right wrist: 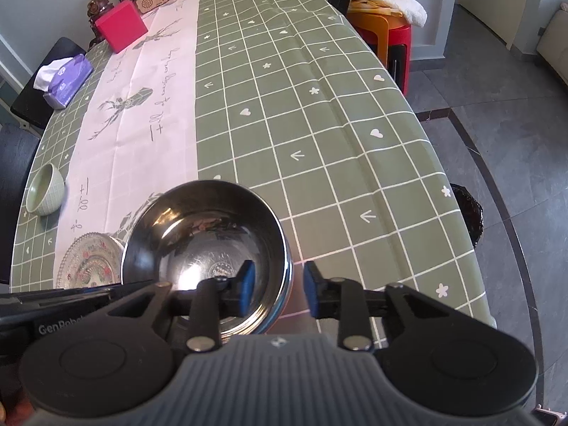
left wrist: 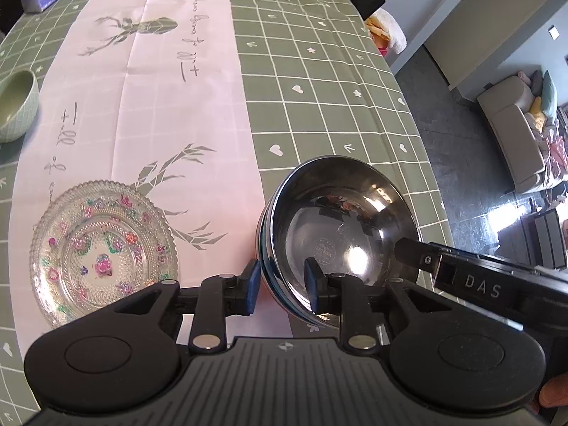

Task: Organize plates and bowls
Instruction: 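Lift the blue bowl with both grippers and carry it toward the orange bowl, then lower the blue bowl into the orange bowl and open both grippers, then move both grippers toward the pale green bowl, then pinch the rim of the pale green bowl with both grippers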

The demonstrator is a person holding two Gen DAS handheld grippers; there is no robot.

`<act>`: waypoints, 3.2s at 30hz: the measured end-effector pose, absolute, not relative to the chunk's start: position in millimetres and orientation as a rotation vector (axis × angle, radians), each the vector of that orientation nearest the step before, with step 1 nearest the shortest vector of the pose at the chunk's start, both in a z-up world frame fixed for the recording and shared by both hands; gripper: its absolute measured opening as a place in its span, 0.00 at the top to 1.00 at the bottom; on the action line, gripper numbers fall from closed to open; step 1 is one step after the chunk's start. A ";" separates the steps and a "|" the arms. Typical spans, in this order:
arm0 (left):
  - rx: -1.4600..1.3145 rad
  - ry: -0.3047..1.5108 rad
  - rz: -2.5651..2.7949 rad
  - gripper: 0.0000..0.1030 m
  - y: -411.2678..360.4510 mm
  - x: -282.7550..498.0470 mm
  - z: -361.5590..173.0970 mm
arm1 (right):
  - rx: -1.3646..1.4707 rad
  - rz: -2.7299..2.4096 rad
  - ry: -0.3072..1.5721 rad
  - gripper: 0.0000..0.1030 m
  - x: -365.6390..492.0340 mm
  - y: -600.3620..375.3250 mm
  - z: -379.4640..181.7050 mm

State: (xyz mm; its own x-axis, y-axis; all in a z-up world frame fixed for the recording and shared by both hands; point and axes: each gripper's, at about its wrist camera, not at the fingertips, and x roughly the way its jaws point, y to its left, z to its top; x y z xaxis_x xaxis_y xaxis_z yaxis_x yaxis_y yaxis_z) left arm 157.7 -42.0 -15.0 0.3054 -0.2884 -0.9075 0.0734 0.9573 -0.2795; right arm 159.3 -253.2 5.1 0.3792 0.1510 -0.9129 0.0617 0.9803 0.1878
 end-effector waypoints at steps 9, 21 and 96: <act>-0.116 1.139 -0.271 0.67 -36.8 147.6 9.4 | 0.155 0.034 1.106 0.61 151.7 -251.4 17.6; 0.074 1.003 -0.294 0.62 -9.4 125.0 31.3 | 0.146 0.072 1.088 0.58 154.7 -218.4 37.0; -0.271 1.000 0.247 0.89 257.6 264.2 -73.6 | 0.201 0.606 1.266 0.89 345.5 96.2 -70.7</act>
State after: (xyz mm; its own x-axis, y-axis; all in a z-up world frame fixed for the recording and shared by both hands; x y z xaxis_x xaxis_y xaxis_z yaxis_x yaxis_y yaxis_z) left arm 264.2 257.6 -73.6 0.5176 0.0793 -0.8520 -0.3261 0.9388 -0.1107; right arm 345.5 96.2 -70.7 0.1692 0.5292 -0.8314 -0.3150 0.8284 0.4632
